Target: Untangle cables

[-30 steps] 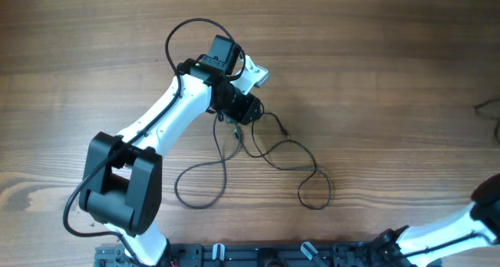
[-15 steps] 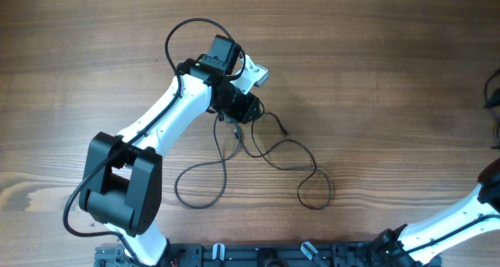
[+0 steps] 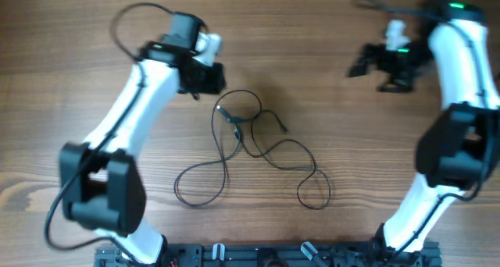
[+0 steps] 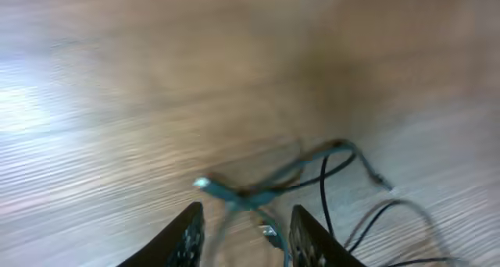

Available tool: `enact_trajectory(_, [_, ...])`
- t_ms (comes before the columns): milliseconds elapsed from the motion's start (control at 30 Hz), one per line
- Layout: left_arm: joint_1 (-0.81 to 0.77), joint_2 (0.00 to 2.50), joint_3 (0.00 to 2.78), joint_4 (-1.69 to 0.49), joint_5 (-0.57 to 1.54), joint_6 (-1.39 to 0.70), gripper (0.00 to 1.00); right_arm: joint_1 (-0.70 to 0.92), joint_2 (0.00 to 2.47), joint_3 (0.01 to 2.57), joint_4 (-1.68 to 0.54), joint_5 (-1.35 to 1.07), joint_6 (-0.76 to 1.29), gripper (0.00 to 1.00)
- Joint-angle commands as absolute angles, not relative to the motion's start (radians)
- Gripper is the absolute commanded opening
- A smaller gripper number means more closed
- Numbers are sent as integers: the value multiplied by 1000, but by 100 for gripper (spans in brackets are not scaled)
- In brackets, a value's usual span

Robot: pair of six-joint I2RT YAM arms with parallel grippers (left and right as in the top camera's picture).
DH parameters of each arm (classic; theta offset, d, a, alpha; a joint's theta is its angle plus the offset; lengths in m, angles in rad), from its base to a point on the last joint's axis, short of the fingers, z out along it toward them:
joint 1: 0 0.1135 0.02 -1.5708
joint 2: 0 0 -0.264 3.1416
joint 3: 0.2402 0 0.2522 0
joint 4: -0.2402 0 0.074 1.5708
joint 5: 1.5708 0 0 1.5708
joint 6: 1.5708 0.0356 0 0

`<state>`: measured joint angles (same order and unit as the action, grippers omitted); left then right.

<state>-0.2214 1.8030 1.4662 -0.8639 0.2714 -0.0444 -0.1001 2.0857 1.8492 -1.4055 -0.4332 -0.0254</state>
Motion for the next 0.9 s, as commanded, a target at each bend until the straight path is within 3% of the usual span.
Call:
enact_trajectory(0, [-146, 1649, 1523, -939, 305, -91, 43, 79, 2098, 1852, -1425, -331, -121, 100])
enact_trajectory(133, [-68, 1533, 1523, -1008, 302, -91, 50, 292, 2098, 1851, -1467, -228, -185, 100])
enact_trajectory(267, [-20, 1462, 1523, -1074, 302, -90, 50, 444, 2098, 1834, -1434, -232, -271, 100])
enact_trajectory(533, [48, 1349, 1523, -1178, 255, -83, 48, 682, 2098, 1711, -1140, -240, -187, 100])
enact_trajectory(600, [54, 1331, 1523, -1183, 242, -83, 47, 725, 2098, 1678, -1060, -224, -97, 100])
enact_trajectory(767, [55, 1300, 1523, -1191, 241, -83, 47, 782, 2098, 1560, -824, -203, 471, 100])
enact_trajectory(867, [55, 1294, 1523, -1207, 241, -83, 47, 810, 2098, 1481, -747, -202, 654, 100])
